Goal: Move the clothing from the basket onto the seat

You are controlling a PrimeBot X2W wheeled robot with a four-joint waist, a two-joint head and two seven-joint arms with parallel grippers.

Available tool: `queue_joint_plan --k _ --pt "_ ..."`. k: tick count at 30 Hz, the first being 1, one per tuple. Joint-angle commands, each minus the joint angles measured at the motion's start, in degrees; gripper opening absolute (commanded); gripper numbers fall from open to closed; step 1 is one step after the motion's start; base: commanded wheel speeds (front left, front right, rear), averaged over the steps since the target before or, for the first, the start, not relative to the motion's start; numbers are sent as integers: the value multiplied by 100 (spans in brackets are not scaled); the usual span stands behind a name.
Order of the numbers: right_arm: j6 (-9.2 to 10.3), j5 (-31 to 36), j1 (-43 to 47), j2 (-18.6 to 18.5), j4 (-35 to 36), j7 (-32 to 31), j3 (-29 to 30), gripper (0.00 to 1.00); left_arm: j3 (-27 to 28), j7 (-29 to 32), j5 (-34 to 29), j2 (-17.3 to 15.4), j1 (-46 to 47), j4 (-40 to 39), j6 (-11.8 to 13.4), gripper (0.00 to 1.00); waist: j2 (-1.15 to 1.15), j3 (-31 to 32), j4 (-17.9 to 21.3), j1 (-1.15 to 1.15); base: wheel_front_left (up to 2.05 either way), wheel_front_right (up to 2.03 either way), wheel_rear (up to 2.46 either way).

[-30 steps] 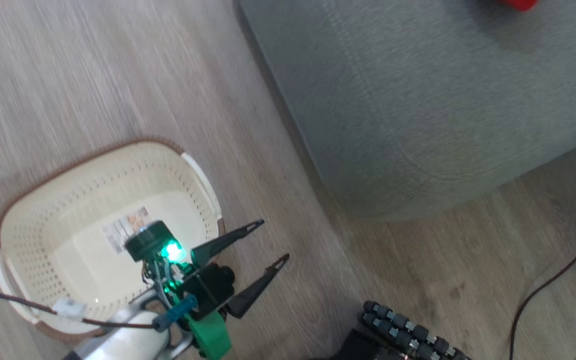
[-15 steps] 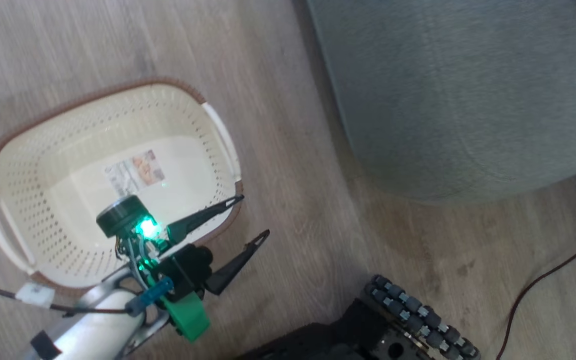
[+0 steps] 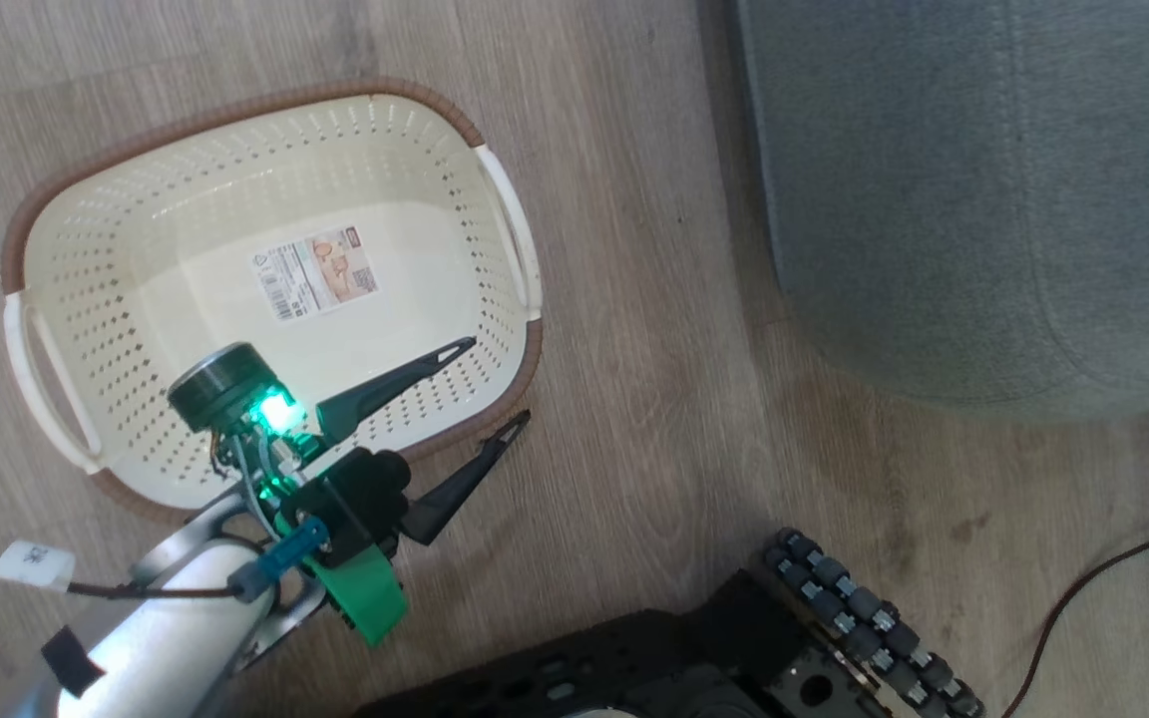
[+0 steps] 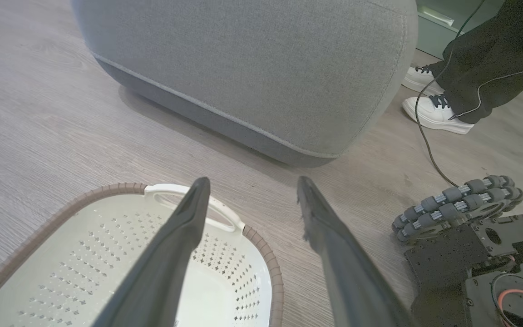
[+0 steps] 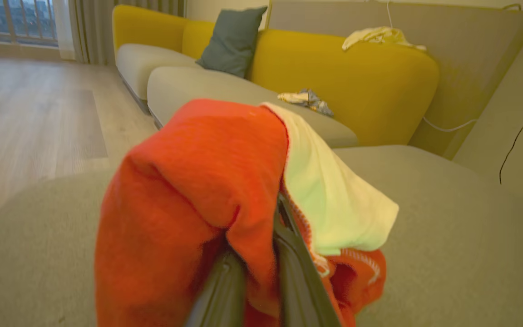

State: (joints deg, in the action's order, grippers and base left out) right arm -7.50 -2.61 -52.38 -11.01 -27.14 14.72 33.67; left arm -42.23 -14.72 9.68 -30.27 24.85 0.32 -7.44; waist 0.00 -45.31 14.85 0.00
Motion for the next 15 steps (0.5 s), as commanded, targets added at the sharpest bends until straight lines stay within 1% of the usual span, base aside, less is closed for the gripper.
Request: queue_joint_plan --k 1,4,9,15 --pt "1 132 113 -45 10 28 36 0 200 -28 18 -76 11 -206 -4 100 0 -69 -34 0 0 0 0" --pt "1 334 82 62 -270 28 32 0 216 -28 8 -76 21 -208 -4 100 0 -122 -47 0 0 0 0" --pt "1 556 41 184 -693 28 186 0 185 -28 6 -31 78 -189 -4 100 0 -151 -90 0 0 0 0" --pt "1 691 -25 201 -792 28 221 0 187 -28 35 25 124 -155 -4 100 0 -91 -118 0 0 0 0"
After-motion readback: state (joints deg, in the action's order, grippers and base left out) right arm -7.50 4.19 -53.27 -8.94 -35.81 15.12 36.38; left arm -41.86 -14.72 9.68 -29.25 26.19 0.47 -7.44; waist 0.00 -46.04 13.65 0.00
